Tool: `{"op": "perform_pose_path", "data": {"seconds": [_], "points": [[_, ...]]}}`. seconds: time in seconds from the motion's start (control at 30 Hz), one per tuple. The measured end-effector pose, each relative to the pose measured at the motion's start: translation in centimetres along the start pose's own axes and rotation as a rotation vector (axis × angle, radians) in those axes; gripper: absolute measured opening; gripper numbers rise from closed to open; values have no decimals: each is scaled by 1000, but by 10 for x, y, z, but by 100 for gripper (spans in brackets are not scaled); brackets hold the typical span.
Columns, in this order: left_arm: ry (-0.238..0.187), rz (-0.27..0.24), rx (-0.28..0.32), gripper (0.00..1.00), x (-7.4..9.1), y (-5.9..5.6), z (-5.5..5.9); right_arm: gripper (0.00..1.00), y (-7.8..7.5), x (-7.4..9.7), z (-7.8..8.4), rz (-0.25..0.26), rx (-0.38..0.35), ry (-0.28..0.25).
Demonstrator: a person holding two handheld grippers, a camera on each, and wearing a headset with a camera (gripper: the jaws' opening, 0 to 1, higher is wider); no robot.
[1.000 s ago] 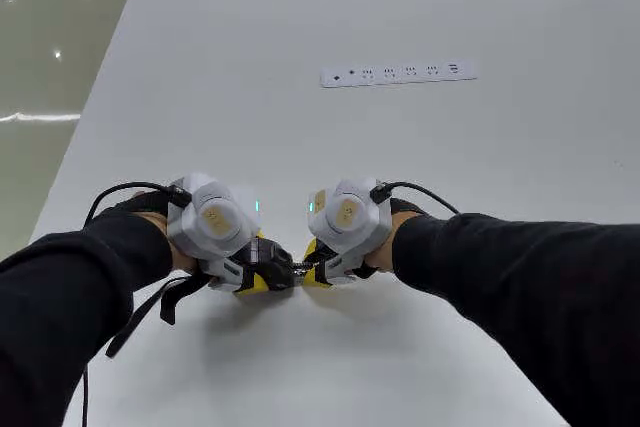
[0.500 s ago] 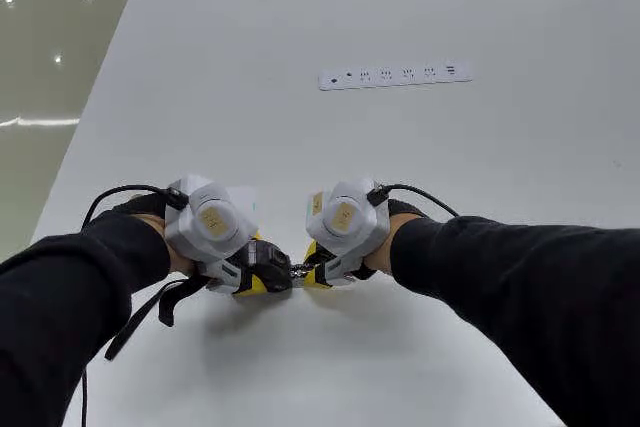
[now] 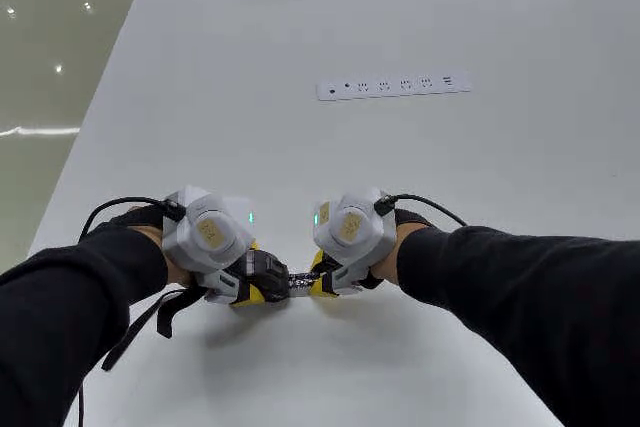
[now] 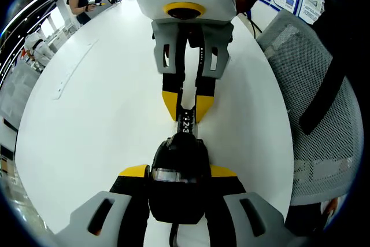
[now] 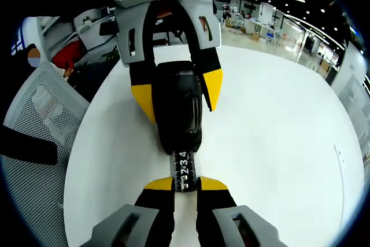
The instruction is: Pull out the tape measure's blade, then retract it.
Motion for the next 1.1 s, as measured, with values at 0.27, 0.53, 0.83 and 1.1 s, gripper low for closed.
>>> {"op": "perform_pose_path", "data": {"seconds": [0.27, 0.53, 0.83, 1.1], "points": [[-2, 0, -1, 31, 0, 0, 1, 9, -1, 3, 4, 0, -9, 7], [-3, -3, 2, 31, 0, 0, 0, 9, -1, 7, 9, 0, -16, 10], [-4, -4, 3, 31, 0, 0, 0, 10, -1, 13, 16, 4, -25, 9], [-4, -5, 4, 31, 0, 0, 0, 9, -1, 17, 21, 9, -28, 13]]}}
Point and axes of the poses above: the centre of the closed fingertips' face, and the gripper's own axes: x roughly backward along the fingers, y roughly to its left, z roughly out of its underside, the point moved 2 cm from there along x, roughly backward along the fingers, and after that the axes turned 2 degrees about -z, right-handed, at the moved point
